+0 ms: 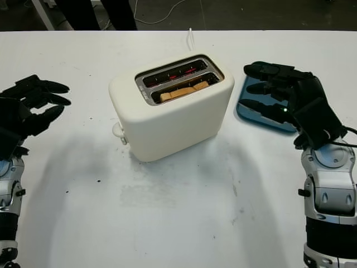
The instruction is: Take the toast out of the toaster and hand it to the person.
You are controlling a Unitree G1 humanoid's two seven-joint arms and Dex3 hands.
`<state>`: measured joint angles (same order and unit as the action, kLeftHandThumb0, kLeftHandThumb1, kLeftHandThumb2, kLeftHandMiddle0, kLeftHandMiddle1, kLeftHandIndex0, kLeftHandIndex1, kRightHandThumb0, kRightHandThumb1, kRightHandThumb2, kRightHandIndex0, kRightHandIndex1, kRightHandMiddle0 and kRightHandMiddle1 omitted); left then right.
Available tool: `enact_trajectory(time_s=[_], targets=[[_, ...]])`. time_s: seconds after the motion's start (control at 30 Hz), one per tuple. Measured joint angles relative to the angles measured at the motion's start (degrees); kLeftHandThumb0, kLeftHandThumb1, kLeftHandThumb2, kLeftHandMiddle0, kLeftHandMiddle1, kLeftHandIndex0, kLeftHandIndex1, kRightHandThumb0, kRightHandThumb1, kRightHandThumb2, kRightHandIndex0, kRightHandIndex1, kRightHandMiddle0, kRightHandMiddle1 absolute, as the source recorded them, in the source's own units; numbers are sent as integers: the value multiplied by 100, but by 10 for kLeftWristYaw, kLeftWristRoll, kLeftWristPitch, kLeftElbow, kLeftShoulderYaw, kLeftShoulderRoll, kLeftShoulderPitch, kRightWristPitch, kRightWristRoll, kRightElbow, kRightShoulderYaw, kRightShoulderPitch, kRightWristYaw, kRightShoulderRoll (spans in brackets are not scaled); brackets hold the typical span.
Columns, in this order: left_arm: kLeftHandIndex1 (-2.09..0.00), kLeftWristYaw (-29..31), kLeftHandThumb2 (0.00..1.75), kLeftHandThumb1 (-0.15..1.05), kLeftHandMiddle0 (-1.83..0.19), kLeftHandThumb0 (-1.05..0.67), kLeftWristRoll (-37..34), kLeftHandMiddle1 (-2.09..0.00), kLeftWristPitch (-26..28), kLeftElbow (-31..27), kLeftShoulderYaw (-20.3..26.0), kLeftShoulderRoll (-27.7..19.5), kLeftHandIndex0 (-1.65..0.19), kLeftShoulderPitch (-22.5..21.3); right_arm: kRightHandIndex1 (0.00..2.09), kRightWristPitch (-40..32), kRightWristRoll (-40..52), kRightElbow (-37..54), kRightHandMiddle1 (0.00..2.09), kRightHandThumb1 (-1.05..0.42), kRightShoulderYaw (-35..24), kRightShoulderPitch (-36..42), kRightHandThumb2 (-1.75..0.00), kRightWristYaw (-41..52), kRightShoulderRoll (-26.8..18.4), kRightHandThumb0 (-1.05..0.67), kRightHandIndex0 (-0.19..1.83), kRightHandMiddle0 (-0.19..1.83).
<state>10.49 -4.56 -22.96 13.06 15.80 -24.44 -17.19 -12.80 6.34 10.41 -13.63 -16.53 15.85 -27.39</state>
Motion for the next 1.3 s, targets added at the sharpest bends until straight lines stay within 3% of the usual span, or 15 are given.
enact_trajectory(time_s=[1.3], targets=[[-78,1,7,92,-74,-105,-8,-100,3,-1,0,2,-75,0,78,-4,-1,0,1,-71,0,-2,0,0,0,-39,59,92]])
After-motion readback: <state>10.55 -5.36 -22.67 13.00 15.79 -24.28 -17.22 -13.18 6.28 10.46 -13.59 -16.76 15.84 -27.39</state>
